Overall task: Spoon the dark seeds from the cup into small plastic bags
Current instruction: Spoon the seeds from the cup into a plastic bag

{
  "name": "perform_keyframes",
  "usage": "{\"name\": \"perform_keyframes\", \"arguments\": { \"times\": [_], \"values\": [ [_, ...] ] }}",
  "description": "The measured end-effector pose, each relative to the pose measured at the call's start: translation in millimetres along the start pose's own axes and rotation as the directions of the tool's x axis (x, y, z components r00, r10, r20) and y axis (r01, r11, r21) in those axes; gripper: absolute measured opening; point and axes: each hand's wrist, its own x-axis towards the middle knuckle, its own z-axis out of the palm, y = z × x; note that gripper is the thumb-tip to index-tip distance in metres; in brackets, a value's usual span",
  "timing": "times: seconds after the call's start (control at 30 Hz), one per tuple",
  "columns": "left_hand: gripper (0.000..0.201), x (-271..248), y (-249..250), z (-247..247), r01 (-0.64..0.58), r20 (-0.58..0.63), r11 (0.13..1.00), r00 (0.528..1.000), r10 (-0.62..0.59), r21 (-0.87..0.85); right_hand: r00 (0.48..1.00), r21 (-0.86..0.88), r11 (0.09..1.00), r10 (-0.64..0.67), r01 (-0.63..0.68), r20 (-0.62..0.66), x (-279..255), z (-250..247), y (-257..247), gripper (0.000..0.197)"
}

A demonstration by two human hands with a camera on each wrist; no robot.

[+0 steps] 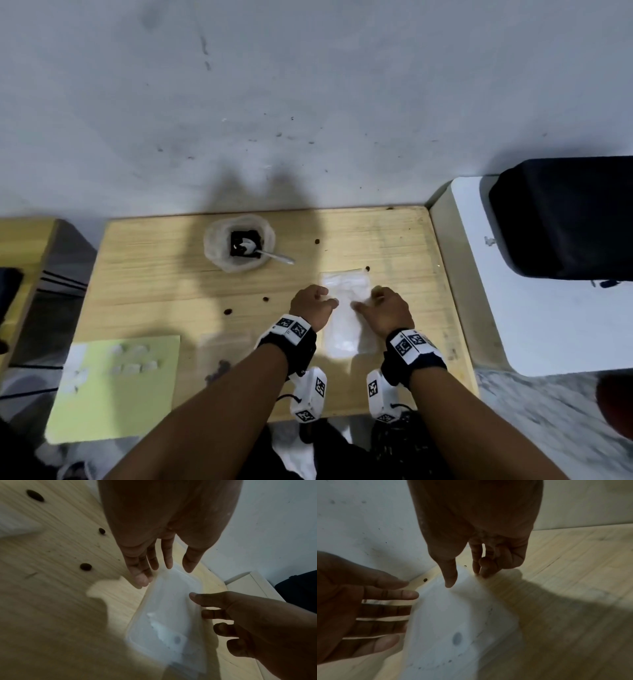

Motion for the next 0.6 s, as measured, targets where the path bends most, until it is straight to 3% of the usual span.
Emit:
{"name": "perform_keyframes", "arguments": {
  "times": [0.17,0.37,0.5,0.6],
  "values": [
    [0.038,8,-1,3,0.002,-0.005,0.999,1.0,-0.002,0.045,0.999,0.146,0.989,0.007,-0.001,-0.045,3,2,4,0.032],
    [0.036,13,-6,-1,-0.017,0.036,0.999,0.999,0.016,0.036,0.99,0.281,0.96,0.024,0.016,-0.139,4,2,9,0.015],
    [0.029,12,-6,-5,-0.07,0.083,0.998,0.994,0.07,0.005,0.977,0.327,0.943,0.006,0.065,-0.212,-5,-3,9,0.017],
    [0.02,6,-3,-13,-0.148,0.054,0.988,0.987,0.15,-0.042,0.986,0.508,0.851,-0.062,0.134,-0.157,-14,-10,4,0.021]
  ]
}}
